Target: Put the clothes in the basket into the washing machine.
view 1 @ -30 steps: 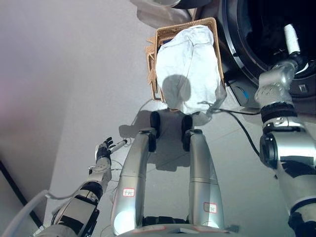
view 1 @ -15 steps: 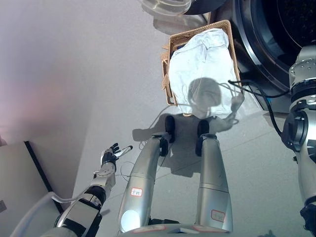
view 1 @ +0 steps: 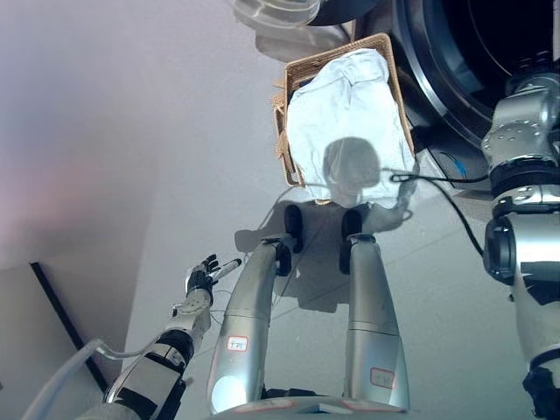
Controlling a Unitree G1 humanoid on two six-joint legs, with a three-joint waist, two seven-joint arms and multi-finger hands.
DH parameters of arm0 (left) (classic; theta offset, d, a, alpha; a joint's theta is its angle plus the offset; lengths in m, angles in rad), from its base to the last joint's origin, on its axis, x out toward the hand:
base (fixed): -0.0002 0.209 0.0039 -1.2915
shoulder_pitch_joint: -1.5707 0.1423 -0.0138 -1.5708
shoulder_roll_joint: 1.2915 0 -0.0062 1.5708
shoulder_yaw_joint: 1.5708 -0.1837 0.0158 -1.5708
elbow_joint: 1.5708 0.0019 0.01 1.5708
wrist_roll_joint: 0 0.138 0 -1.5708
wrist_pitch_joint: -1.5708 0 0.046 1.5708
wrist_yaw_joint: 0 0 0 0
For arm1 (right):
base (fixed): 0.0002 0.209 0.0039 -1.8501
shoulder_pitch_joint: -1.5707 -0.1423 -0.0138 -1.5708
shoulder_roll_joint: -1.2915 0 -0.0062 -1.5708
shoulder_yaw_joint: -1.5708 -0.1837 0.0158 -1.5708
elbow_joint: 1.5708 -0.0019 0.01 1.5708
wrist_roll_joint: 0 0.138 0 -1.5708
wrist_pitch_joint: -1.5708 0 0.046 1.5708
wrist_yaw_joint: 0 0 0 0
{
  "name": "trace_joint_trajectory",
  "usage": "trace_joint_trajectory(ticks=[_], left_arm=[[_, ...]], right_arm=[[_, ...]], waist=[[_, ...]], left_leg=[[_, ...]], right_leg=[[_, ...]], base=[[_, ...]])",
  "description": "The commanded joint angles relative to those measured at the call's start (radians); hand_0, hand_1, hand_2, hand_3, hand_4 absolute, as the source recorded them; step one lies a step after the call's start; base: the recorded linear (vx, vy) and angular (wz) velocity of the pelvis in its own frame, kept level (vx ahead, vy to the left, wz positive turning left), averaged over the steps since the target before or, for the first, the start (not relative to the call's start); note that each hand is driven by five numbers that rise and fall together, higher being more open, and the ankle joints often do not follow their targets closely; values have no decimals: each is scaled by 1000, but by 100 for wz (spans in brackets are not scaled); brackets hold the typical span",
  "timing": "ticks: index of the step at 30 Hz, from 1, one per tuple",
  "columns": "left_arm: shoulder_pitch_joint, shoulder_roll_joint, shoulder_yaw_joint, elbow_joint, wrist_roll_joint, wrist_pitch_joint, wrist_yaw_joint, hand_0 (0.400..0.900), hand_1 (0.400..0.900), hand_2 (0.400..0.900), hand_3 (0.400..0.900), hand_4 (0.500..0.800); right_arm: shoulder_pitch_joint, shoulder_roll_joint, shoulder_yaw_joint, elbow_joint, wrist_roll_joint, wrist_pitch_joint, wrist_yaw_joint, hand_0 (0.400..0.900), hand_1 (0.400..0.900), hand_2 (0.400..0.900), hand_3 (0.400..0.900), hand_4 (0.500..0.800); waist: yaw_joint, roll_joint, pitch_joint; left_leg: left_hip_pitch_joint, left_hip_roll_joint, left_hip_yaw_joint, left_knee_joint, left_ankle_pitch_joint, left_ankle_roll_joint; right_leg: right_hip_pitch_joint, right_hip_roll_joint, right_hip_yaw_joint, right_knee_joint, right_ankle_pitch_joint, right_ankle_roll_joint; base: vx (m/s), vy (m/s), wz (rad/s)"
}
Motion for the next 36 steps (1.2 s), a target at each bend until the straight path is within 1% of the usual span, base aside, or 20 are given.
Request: trace_joint_trajectory(ticks=[1,3,5,9,11,12,13,17,18,19,21,23,26,29,31,32,33,34,35,36], left_arm=[[100,37,24,75,-10,7,8,900,900,900,900,800],[102,41,40,79,-1,7,-3,900,900,900,900,800],[104,44,49,84,12,11,-12,900,900,900,900,800],[113,48,72,103,58,20,-35,900,900,900,900,800],[122,46,82,106,74,22,-39,900,900,900,900,800],[126,45,91,106,90,25,-47,900,900,900,900,800],[128,44,99,106,97,26,-45,900,900,900,900,800],[140,24,120,112,128,34,-45,900,900,900,900,800],[148,11,129,120,142,37,-41,900,900,900,900,800],[148,11,129,120,142,37,-41,900,900,900,900,800],[155,1,135,132,158,42,-38,900,900,900,900,800],[162,-6,142,149,175,49,-41,900,900,900,900,800],[183,0,164,173,188,54,-51,900,900,900,900,800],[209,5,187,199,208,59,-57,900,900,900,900,800],[228,9,190,220,244,62,-64,900,900,900,900,800],[246,9,188,237,287,68,-72,900,900,900,900,800],[246,9,188,237,287,68,-72,900,900,900,900,800],[257,6,189,247,302,72,-77,900,900,900,900,800],[273,-3,197,260,316,75,-86,900,900,900,900,800],[273,-3,197,260,316,75,-86,900,900,900,900,800]], right_arm=[[109,-12,67,-196,-116,-45,79,900,900,900,900,800],[166,-2,105,-252,-178,-13,113,900,900,900,900,800],[216,2,132,-264,-248,15,129,900,900,900,900,800],[340,-21,254,-309,-556,110,160,900,900,900,900,800],[412,-14,281,-341,-685,127,146,900,900,900,900,800],[452,-13,320,-367,-801,141,144,900,900,900,900,800],[495,-4,316,-388,-832,147,137,900,900,900,900,800],[672,89,314,-376,-1002,173,113,900,900,900,900,800],[759,154,280,-301,-1039,189,79,900,900,900,900,800],[759,155,280,-301,-1039,189,79,900,900,900,900,800],[837,231,235,-193,-1017,214,73,900,900,900,900,800],[909,290,187,-60,-977,234,90,900,900,900,900,800],[997,340,117,82,-927,258,110,900,900,900,900,800],[1067,367,55,177,-896,281,136,900,900,900,900,800],[1098,368,56,235,-931,304,169,900,900,900,900,800],[1125,370,40,299,-968,325,176,900,900,900,900,800],[1125,370,40,299,-968,325,176,900,900,900,900,800],[1140,372,21,318,-968,331,177,900,900,900,900,800],[1159,379,-7,344,-959,340,184,900,900,900,900,800],[1160,379,-7,344,-959,340,184,900,900,900,900,800]], waist=[[1,-3,-59],[-4,-11,-51],[-8,-18,-47],[-16,-43,-49],[-19,-51,-54],[-20,-55,-55],[-23,-58,-58],[-28,-72,-70],[-33,-79,-78],[-32,-79,-80],[-35,-85,-102],[-39,-90,-130],[-46,-95,-168],[-52,-98,-215],[-54,-102,-253],[-55,-106,-286],[-55,-106,-284],[-57,-107,-298],[-62,-109,-319],[-62,-109,-318]], left_leg=[[19,-3,28,-29,-54,-39],[35,-1,24,-43,-48,-40],[54,2,20,-62,-42,-40],[125,6,6,-119,-32,-40],[166,6,4,-144,-31,-38],[198,4,0,-168,-28,-38],[216,2,-4,-180,-26,-37],[361,-8,-19,-282,-8,-40],[455,-10,-24,-346,3,-42],[453,-10,-23,-348,5,-42],[556,-15,-35,-427,23,-44],[650,-22,-47,-494,39,-43],[771,-23,-64,-584,56,-43],[876,-19,-69,-685,83,-52],[931,-14,-68,-742,98,-59],[986,-7,-65,-798,110,-63],[990,-7,-65,-801,111,-63],[1022,-4,-57,-827,117,-66],[1048,0,-47,-833,108,-67],[1049,0,-47,-833,107,-67]], right_leg=[[17,56,25,-54,15,32],[36,55,22,-73,25,33],[58,54,18,-96,35,35],[143,53,11,-165,57,38],[188,52,7,-201,71,43],[222,52,6,-225,76,46],[246,52,3,-246,82,50],[403,50,-10,-361,110,63],[501,50,-19,-436,130,74],[499,50,-18,-437,131,74],[606,50,-28,-520,151,85],[702,52,-33,-591,169,94],[820,49,-42,-686,178,99],[922,53,-45,-782,199,102],[975,53,-46,-836,212,104],[1026,55,-52,-887,223,104],[1030,55,-52,-889,224,104],[1056,55,-50,-912,233,106],[1091,56,-44,-946,240,108],[1093,56,-44,-947,241,108]], base=[[-41,34,-3],[-41,35,-4],[-30,36,-4],[-10,38,-7],[21,53,-8],[29,49,-6],[34,64,-6],[67,70,-3],[69,73,-3],[86,75,-4],[82,54,-2],[85,49,1],[64,23,1],[46,-11,2],[83,-46,3],[76,-43,0],[69,-40,-6],[35,-30,-14],[34,-30,-14],[21,-38,-10]])
